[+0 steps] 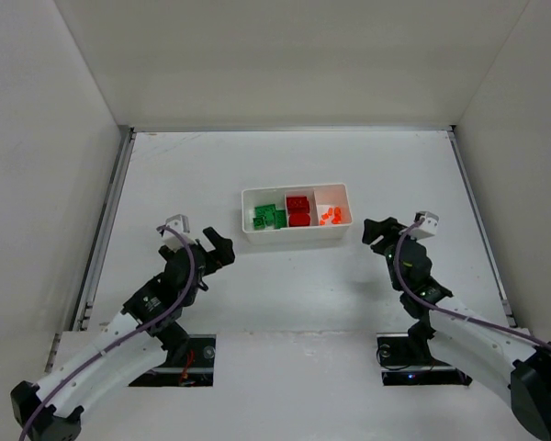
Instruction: Sort the legos into containers by color
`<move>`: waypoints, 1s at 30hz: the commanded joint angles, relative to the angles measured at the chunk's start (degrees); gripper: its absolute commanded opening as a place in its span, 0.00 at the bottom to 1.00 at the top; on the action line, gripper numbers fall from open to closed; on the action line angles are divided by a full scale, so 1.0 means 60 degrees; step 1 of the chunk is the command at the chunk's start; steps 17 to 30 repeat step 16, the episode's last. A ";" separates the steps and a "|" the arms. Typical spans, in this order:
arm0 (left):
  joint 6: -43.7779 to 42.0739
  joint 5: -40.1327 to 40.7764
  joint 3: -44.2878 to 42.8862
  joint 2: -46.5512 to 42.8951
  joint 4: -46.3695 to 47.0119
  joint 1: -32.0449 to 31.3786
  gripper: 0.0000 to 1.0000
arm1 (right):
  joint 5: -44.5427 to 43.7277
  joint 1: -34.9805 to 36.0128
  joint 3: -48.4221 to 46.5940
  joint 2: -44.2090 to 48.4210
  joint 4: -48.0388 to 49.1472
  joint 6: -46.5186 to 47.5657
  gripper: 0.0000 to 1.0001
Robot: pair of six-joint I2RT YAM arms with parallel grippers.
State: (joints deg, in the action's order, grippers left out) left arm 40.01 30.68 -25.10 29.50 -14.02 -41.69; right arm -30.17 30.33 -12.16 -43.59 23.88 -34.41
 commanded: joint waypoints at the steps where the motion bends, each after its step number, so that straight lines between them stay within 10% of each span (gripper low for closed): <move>1: 0.0597 -0.0336 0.0258 -0.0112 -0.0519 0.0115 1.00 | -0.0274 0.0035 0.0254 -0.0423 0.1453 0.0227 0.64; 30: 0.0979 -0.0674 -0.0138 0.1558 -0.0959 -0.0338 1.00 | -0.0479 0.0387 0.0417 -0.1346 0.1997 0.0125 0.68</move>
